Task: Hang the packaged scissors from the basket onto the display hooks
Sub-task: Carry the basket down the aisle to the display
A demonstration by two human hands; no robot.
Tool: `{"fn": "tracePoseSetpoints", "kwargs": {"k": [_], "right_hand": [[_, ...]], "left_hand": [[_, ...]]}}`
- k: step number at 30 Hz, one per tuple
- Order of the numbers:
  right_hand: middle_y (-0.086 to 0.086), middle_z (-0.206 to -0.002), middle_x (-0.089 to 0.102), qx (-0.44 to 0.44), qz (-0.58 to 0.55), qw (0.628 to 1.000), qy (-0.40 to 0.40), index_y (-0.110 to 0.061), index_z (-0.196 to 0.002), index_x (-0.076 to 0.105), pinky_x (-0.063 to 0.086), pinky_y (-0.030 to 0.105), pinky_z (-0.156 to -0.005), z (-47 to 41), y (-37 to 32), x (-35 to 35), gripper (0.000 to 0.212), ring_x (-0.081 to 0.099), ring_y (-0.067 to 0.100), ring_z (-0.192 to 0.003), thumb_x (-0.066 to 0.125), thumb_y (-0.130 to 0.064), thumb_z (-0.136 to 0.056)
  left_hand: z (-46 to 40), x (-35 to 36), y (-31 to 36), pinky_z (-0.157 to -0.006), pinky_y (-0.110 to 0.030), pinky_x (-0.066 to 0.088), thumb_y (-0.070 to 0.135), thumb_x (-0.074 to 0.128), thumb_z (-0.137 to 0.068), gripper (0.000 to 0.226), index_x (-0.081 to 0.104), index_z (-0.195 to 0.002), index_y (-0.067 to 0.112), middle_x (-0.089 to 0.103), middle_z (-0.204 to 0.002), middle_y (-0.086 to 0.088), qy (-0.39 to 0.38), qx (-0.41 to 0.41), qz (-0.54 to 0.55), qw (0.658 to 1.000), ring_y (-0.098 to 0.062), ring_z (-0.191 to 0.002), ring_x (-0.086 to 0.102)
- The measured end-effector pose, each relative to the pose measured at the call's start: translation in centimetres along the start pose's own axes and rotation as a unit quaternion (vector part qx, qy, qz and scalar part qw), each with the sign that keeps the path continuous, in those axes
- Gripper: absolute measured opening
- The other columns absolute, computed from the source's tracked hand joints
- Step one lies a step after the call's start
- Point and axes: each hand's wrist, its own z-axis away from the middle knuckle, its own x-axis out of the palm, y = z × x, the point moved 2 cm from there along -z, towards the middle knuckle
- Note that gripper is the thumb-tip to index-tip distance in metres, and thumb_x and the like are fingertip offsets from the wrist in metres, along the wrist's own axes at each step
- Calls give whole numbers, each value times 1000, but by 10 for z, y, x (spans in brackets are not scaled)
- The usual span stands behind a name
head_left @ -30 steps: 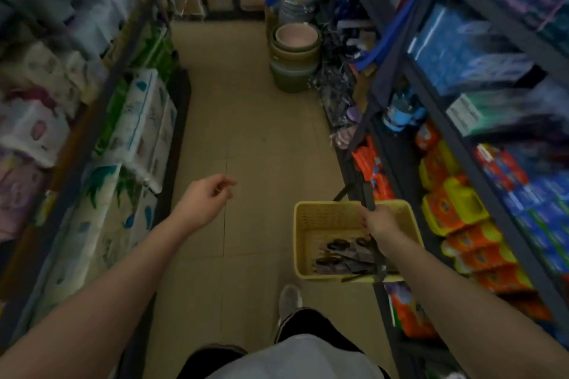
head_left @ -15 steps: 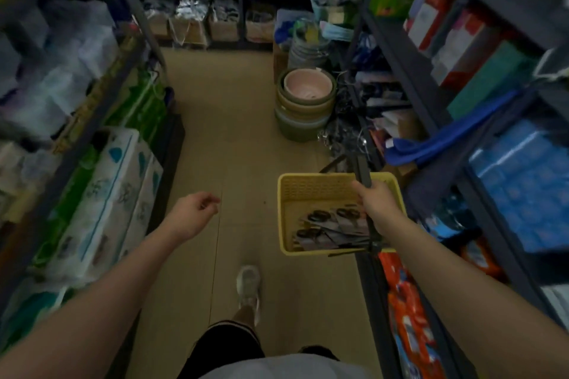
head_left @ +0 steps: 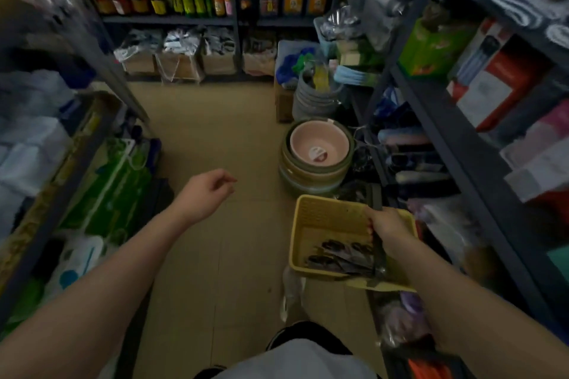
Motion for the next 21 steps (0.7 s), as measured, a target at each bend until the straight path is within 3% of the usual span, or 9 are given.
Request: {"fn": "tracePoseSetpoints", "kwargs": {"k": [5,10,15,19,21], "right_hand": [[6,-59,42,-3,0,1000,-6,-11,-81,50,35,30,-52,-102,-106,28,16,41,21,-52,47,-19,-95],[3,-57,40,-68,26,997,-18,-17,-72,48,32,29,-50,-176,-225,55,24,39,19,-50,48,-22,-95],[5,-55,38,-87,40,995,-18,-18,-68,43,31,28,-46,-261,-327,101,28,36,20,-45,48,-19,-96],[6,-53,38,-64,22,998,3,-12,-67,45,31,31,-49,-333,-391,149,28,36,21,-45,49,-19,-94],[6,-53,38,-47,0,999,16,-13,-67,46,30,32,-49,-364,-422,171,28,36,21,-45,52,-18,-93]], "left_hand": [[-136,-18,3,-77,-23,40,16,51,-90,24,59,-112,12,64,-99,-3,-10,-29,0,1000,-15,-89,58],[-253,-44,-19,-81,-28,45,19,50,-90,25,59,-113,14,65,-102,-5,-20,-82,-20,996,-19,-94,59],[-376,-75,-47,-70,-24,41,13,48,-91,23,59,-110,11,66,-98,-8,-28,-113,12,993,-19,-85,60],[-492,-123,-59,-56,-6,39,7,48,-90,23,58,-110,2,63,-89,-9,-38,-63,-2,997,-23,-77,58],[-549,-152,-57,-55,-5,38,7,49,-90,22,59,-109,3,63,-89,-9,-47,-51,-8,998,-22,-78,58]]}}
